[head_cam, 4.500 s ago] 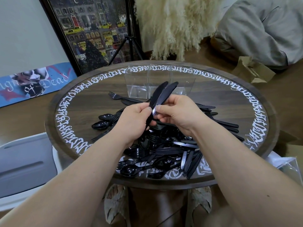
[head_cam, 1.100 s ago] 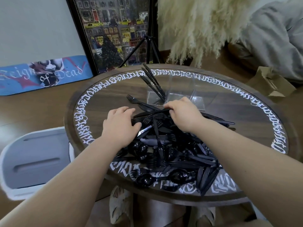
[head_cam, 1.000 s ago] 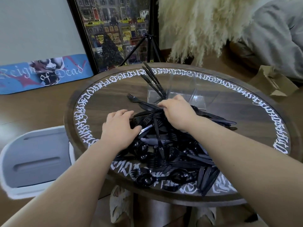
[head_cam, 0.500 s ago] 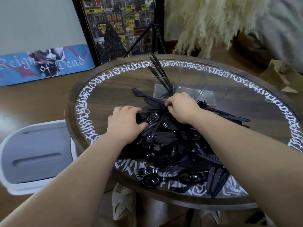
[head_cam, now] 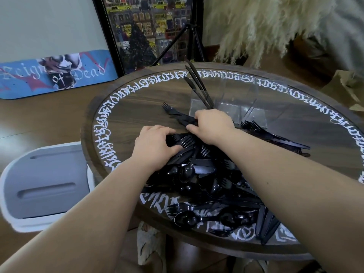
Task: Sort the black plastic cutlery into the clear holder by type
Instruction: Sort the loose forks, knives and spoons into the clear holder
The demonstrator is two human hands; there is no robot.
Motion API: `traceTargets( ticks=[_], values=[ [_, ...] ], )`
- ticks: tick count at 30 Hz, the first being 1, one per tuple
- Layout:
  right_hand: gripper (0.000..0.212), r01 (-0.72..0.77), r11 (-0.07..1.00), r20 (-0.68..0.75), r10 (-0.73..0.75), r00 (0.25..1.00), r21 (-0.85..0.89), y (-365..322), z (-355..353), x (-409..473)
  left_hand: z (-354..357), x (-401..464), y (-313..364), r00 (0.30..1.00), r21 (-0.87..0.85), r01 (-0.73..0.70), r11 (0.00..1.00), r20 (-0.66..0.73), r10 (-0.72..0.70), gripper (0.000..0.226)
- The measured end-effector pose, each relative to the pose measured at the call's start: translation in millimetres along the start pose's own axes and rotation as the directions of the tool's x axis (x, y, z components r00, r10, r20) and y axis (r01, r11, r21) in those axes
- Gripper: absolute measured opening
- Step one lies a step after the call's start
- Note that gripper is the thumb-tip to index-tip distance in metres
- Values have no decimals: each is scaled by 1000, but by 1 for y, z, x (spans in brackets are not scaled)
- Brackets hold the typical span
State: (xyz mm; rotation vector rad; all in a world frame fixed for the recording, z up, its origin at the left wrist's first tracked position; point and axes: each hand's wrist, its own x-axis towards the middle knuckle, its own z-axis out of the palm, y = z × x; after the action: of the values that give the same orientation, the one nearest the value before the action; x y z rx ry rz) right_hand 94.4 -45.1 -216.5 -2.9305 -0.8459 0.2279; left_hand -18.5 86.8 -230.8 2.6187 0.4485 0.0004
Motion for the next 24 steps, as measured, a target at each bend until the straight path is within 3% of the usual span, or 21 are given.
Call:
traceTargets(
  ticks=[5, 9, 13, 17, 22, 24],
  values=[
    [31, -109, 992, 55, 106, 993, 65, -7, -4, 14, -3, 0, -9, 999, -90, -33, 995, -40, 30, 40],
    [27, -88, 992, 125, 76, 989, 94, -10, 0, 23, -14, -6, -15, 995, -88, -31, 996, -95, 22, 41],
    [21, -67, 991, 134, 51, 990, 120, -11, -1, 22, -34, -15, -26, 997, -90, -61, 994, -58, 56, 17],
    [10, -12, 983, 67, 0, 998, 183, -13, -5, 15, -38, -24, -40, 992, -14, -37, 999, 121, 39, 20],
    [12, 93, 950, -90, -69, 994, 297, -20, -15, 4, -35, -27, -35, 993, 17, -84, 996, 84, 82, 22],
    [12, 132, 926, -130, -91, 987, 355, -22, -23, -4, -31, -27, -31, 984, 75, -120, 990, 142, 109, 20]
  ],
)
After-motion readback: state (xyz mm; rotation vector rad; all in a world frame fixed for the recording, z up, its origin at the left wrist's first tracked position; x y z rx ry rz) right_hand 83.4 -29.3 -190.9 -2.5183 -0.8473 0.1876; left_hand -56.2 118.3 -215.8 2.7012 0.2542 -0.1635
